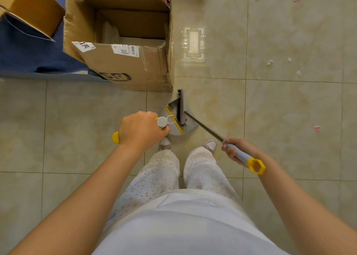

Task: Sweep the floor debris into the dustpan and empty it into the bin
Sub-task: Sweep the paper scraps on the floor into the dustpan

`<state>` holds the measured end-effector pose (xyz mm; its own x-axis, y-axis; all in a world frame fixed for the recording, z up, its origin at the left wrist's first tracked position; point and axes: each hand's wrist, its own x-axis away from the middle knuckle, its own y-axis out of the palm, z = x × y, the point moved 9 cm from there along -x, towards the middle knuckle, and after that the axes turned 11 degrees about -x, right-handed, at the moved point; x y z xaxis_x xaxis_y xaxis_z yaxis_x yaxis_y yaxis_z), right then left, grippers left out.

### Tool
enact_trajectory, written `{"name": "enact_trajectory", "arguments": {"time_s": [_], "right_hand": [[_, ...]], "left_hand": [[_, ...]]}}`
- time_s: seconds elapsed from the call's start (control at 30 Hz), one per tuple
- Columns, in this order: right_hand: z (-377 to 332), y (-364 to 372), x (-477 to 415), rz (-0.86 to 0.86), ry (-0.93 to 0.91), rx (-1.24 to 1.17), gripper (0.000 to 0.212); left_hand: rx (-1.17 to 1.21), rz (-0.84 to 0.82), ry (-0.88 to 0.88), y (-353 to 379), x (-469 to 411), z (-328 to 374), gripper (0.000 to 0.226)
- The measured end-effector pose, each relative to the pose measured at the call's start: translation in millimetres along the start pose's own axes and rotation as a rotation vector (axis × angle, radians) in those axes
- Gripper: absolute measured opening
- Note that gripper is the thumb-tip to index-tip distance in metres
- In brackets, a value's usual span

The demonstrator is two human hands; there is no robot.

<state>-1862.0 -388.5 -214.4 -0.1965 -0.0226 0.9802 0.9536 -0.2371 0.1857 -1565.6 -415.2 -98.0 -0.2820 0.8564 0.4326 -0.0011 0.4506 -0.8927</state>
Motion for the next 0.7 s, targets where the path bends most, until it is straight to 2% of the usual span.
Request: {"name": "enact_trajectory", "arguments": {"time_s": [0.13, 0.4, 0.57, 0.7], "right_hand": [[-9, -27, 19, -0.047, 0.025, -0.128, 0.017], [-24, -47, 31, -0.004, -0.09, -0.145, 0.014], [-27, -61, 23, 0.142, -0.263, 0.032, 0.009], [-22, -79, 28, 0.213, -0.371, 0.043, 0.028]], "left_hand": [[0.017, 0.016, 0.008, -3, -2, -4, 0.045], [0.018, 0.051, -0.018, -7, 4, -12, 0.047], [0.002, 0.079, 0.04, -20, 2, 1, 0.048], [0.015, 0.097, 0.118, -33, -7, 31, 0.048]]}}
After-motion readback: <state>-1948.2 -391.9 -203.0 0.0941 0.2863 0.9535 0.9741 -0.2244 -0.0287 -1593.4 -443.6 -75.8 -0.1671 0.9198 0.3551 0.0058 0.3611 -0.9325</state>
